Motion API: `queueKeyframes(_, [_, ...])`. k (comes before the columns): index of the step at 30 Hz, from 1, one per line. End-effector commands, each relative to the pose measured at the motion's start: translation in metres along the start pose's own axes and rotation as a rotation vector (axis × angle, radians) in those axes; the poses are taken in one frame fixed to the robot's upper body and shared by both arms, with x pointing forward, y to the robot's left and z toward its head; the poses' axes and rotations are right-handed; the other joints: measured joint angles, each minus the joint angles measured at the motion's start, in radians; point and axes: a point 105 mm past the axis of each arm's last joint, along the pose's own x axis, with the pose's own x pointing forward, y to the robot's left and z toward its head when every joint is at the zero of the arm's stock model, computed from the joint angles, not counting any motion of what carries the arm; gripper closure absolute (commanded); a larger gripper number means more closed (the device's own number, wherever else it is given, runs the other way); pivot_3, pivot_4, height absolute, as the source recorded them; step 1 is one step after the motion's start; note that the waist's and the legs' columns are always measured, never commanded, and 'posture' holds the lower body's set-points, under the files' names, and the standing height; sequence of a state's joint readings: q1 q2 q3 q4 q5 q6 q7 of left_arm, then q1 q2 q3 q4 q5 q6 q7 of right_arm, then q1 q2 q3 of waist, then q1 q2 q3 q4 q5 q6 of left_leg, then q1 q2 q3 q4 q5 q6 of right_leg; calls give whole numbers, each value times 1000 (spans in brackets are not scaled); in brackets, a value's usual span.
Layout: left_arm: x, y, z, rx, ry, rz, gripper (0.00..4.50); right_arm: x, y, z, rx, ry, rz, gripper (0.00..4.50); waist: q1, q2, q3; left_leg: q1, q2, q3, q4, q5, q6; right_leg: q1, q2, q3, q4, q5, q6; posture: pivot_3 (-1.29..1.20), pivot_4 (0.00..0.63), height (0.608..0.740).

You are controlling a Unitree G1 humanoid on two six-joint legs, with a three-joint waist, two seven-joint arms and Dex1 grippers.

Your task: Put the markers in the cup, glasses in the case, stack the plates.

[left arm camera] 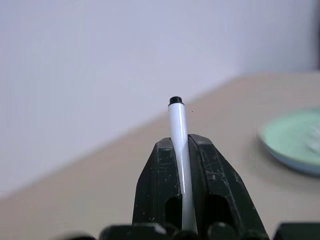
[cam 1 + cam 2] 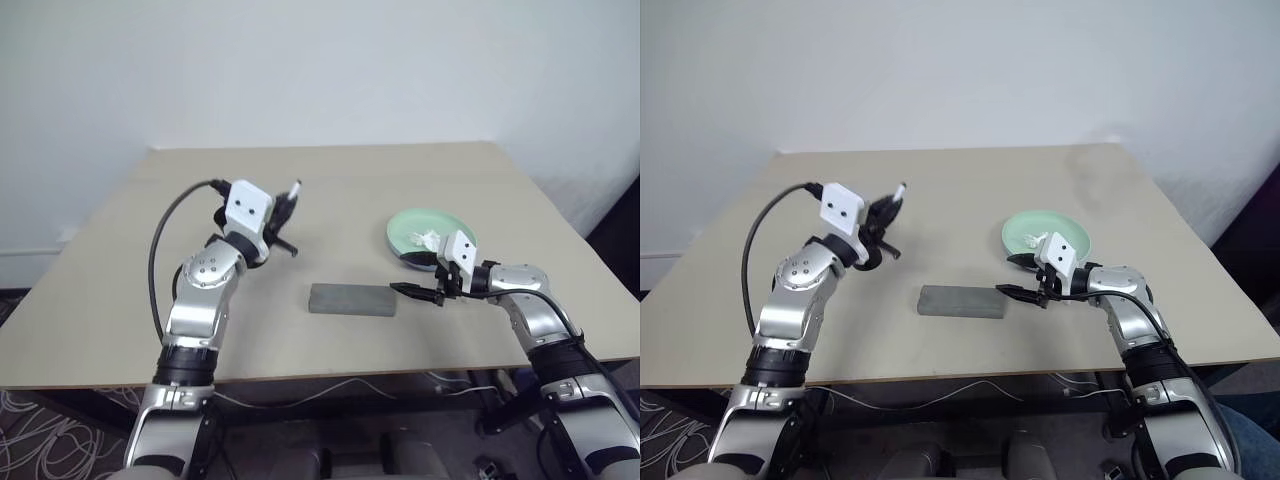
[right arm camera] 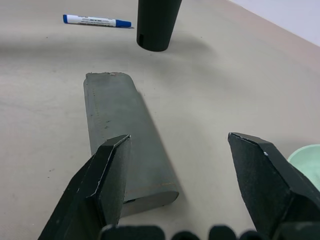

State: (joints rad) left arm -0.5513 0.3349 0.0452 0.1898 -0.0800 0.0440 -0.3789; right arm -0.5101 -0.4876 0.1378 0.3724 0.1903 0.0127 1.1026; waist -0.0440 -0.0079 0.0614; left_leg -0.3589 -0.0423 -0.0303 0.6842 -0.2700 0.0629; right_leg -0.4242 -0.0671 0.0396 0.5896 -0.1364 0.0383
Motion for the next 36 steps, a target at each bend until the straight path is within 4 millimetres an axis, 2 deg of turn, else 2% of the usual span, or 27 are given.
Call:
queueKeyframes(1, [10,36,25,94,-139,167,4490,-2,-11,18,-60,-37,-27,1122,0,0,0,0,0,0,0,0,0,0,0,0,0,0,0,0,0,740])
queueKeyframes(8, [24,57,3,138,-100,226,4490,-3,-12,19,-68,-39,-34,1122,0,0,0,0,0,0,0,0,0,0,0,0,0,0,0,0,0,740])
queueKeyframes(13, [31,58,-9,118,-71,230,4490,-6,-12,17,-64,-35,-49,1122,0,0,0,-1,0,0,0,0,0,0,0,0,0,0,0,0,0,740])
queueKeyframes(19, [35,60,-10,121,-67,240,2630,-9,-12,16,-61,-32,-60,1122,0,-1,0,-1,0,0,0,0,1,0,0,-1,-1,0,1,0,0,740])
queueKeyframes(23, [38,60,-6,144,-76,237,1231,-10,-11,16,-59,-31,-67,1122,0,-1,0,-1,0,0,0,0,0,0,0,-1,0,0,1,0,0,740])
queueKeyframes(28, [39,60,-1,123,-97,229,1231,-9,-11,16,-57,-30,-67,1122,0,-1,0,-1,0,0,0,0,0,0,0,-1,0,1,1,0,0,740])
queueKeyframes(33, [24,66,-7,-97,-89,159,1231,-8,-10,16,-56,-30,-62,1122,-2,-1,0,-1,0,0,0,0,1,-1,0,-1,0,1,1,0,0,740])
queueKeyframes(36, [7,55,1,-230,-121,4,1231,-7,-10,16,-55,-27,-59,1122,-6,-1,0,-1,1,1,-1,0,1,-1,0,0,0,1,1,0,0,740])
